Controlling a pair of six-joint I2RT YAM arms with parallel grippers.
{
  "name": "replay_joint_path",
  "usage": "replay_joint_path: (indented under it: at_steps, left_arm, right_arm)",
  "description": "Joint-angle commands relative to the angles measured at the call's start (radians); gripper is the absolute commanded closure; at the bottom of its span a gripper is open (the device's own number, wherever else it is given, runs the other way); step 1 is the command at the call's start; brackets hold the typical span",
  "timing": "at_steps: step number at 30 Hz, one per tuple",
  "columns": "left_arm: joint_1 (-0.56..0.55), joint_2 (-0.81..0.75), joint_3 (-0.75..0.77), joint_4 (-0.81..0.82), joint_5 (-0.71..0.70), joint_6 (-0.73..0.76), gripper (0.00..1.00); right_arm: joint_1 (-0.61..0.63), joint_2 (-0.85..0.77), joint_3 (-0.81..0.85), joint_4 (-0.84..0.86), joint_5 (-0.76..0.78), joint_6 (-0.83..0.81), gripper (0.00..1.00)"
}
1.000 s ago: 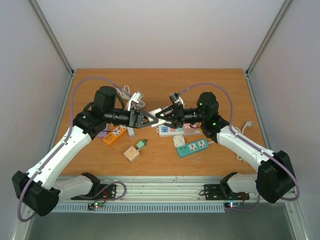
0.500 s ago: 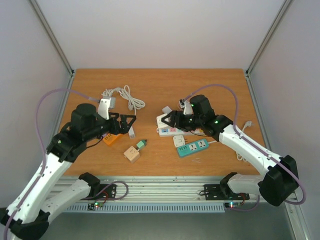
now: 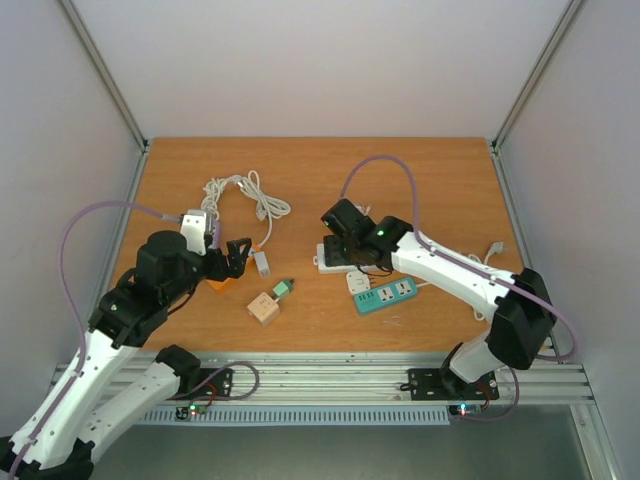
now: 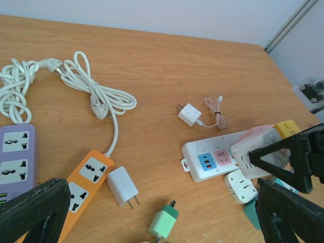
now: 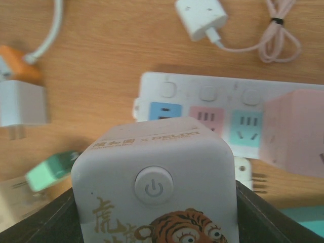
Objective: Insert the plug
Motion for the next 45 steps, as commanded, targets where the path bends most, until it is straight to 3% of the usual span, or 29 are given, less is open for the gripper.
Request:
replay_joint_path:
  at_steps: [1, 8, 15, 20, 45]
  left_arm:
    - [-0.01, -0.015, -0.003, 0.035, -0.062, 0.019, 0.01]
    - [-0.01, -0.004, 0.001, 0.036, -0.087, 0.015, 0.01]
    - [-0.009, 0.059, 0.048, 0.055, -0.043, -0.078, 0.01]
    - [-0.009, 0.051, 0.005, 0.154, 0.01, -0.051, 0.01]
    - [-0.006, 0.052, 0.0, 0.144, -0.049, -0.011, 0.01]
  right_arm:
    - [0.006, 0.057, 0.059, -0.076, 0.152, -0.01, 0.8]
    - [-0.006, 0.137, 0.079, -0.072, 0.152, -0.022, 0.81]
    - [-0.025, 0.173, 0.066, -0.026, 0.125, -0.056, 0.8]
    - [-0.04, 0.193, 0.056, -0.014, 0.116, -0.068, 0.8]
    - [-0.082, 0.266, 0.07, -0.008, 0.045, -0.047, 0.79]
